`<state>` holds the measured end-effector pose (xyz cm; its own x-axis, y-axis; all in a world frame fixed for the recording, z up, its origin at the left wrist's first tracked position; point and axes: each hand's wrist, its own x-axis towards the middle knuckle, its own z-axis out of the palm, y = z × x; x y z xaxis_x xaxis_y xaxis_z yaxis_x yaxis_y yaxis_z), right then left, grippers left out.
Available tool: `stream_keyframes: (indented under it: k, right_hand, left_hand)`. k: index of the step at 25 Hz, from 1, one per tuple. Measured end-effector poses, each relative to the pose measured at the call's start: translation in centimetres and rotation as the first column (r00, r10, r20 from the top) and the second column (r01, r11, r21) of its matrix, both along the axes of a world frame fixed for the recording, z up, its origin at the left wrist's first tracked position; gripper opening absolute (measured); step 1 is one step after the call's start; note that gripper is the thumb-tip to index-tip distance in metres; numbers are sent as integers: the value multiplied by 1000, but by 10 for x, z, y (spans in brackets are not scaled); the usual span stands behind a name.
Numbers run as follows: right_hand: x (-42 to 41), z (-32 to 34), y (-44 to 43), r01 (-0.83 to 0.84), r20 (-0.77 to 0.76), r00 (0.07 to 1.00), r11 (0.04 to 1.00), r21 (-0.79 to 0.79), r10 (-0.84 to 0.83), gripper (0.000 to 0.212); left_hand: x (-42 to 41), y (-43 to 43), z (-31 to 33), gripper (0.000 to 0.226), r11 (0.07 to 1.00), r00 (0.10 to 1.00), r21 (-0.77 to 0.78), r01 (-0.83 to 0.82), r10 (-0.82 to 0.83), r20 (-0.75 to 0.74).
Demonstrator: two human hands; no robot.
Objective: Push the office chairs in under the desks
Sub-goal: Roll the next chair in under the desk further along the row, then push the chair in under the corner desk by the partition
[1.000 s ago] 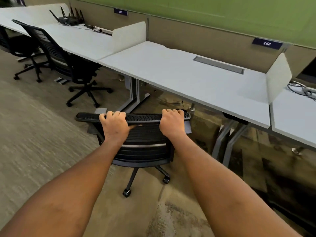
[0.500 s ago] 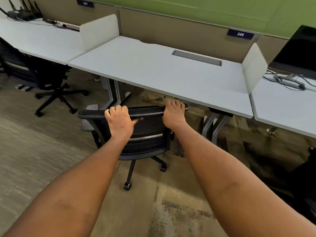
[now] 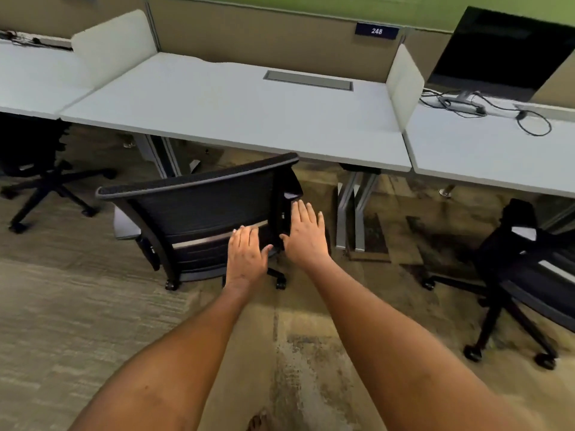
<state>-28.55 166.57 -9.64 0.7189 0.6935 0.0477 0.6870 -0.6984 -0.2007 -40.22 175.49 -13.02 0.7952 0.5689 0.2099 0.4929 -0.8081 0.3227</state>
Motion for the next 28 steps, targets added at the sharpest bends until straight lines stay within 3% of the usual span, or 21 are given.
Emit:
stream_keyframes:
  k: [5, 10, 21, 28]
  right_hand:
    - [-8, -37, -92, 188, -123, 972, 978, -88, -198, 75]
    - [-16, -47, -178, 395, -125, 905, 912, -113, -407, 74]
    - [-82, -60, -427, 722, -175, 659, 681, -124, -731, 72]
    - [-131, -54, -614, 786, -131, 597, 610, -99, -791, 72]
  left_hand:
    - [10, -51, -20, 40, 984, 987, -72, 162, -162, 9]
    - [34, -116, -34, 26, 934, 942, -124, 334, -333, 32]
    - [42, -332, -42, 33, 746, 733, -113, 657, -666, -137]
    - [19, -531, -39, 37, 669, 657, -164, 725, -743, -126]
